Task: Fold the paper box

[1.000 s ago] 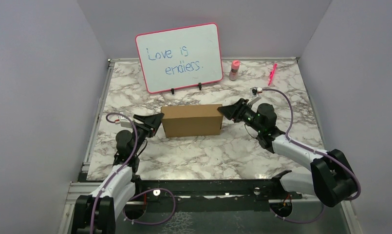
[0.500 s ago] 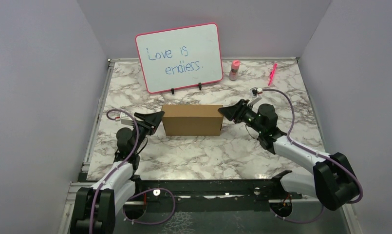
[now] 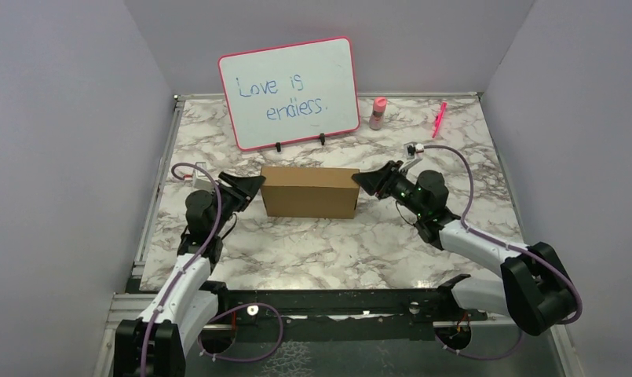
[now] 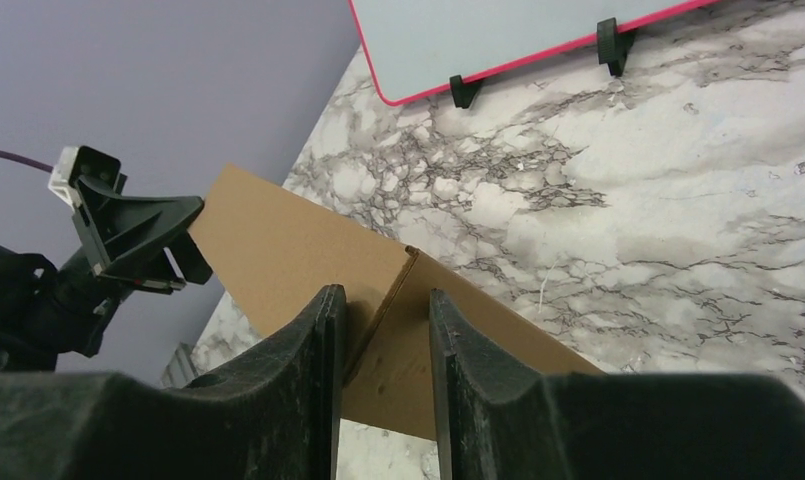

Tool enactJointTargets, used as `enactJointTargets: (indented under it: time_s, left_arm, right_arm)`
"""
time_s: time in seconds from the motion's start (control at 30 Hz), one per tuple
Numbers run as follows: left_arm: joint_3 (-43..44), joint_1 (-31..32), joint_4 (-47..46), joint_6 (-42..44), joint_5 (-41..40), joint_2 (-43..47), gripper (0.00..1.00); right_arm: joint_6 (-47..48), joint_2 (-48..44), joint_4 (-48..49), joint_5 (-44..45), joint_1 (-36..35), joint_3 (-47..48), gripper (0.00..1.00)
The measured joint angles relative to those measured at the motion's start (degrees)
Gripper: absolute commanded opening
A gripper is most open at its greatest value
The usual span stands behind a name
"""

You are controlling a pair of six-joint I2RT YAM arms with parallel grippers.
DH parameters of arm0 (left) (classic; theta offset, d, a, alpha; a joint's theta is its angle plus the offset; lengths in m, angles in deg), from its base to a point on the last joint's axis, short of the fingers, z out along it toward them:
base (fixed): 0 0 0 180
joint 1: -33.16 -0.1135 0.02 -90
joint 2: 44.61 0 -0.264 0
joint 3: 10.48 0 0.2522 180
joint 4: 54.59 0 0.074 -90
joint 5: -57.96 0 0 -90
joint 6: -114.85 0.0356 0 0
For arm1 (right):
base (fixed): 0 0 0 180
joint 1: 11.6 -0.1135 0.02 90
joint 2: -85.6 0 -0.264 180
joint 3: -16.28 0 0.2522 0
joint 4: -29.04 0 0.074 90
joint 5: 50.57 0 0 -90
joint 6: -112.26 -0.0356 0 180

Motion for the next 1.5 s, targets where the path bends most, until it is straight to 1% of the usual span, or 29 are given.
enactJointTargets:
  time_s: [0.07,0.27,0.47,0.6,0.77,0.8,0.93,1.07,1.2,1.33,1.5]
  left_arm:
    - [2.5,0.0,3.7,2.3,-0.3,0.0,0.25]
    - [9.1,0.0,13.1,8.8,-1.2,-0.5,0.37]
    - [14.2,0.0,19.2,13.2,-2.0,-1.7,0.52]
    - [18.8,0.0,22.4,16.3,-2.2,-2.6,0.64]
    - [25.7,0.0,25.7,22.1,-3.0,-2.6,0.76]
    - [26.8,0.0,26.1,23.2,-3.2,-2.6,0.80]
    - [30.1,0.4,30.7,31.2,-6.4,-1.7,0.88]
    - [32.7,1.4,37.8,39.3,-11.6,-0.9,0.95]
    - [32.7,2.5,41.8,45.3,-17.2,0.9,0.99]
    - [30.8,3.8,42.8,48.9,-21.0,2.0,0.99]
    - [28.8,5.7,45.5,51.0,-26.7,2.6,0.99]
  right_arm:
    - [1.1,-0.3,-2.6,-0.5,0.0,1.4,0.31]
    - [4.5,-0.3,-11.3,-2.2,0.0,6.6,0.46]
    - [7.6,-0.1,-19.2,-4.6,-0.3,10.9,0.61]
    - [10.7,-0.1,-25.2,-5.1,-0.4,14.6,0.74]
    - [17.6,-0.1,-31.4,-5.7,-0.4,20.8,0.89]
    - [19.2,0.0,-32.5,-6.3,-0.4,22.1,0.92]
    - [26.0,1.0,-36.9,-9.8,-0.4,27.5,1.00]
    - [34.7,4.2,-42.5,-14.6,-0.4,33.6,1.00]
    - [43.5,8.5,-48.4,-18.4,-1.4,38.3,1.00]
    - [52.4,12.7,-54.6,-18.5,-5.7,43.2,1.00]
    - [61.4,18.6,-62.5,-17.1,-11.0,51.8,1.00]
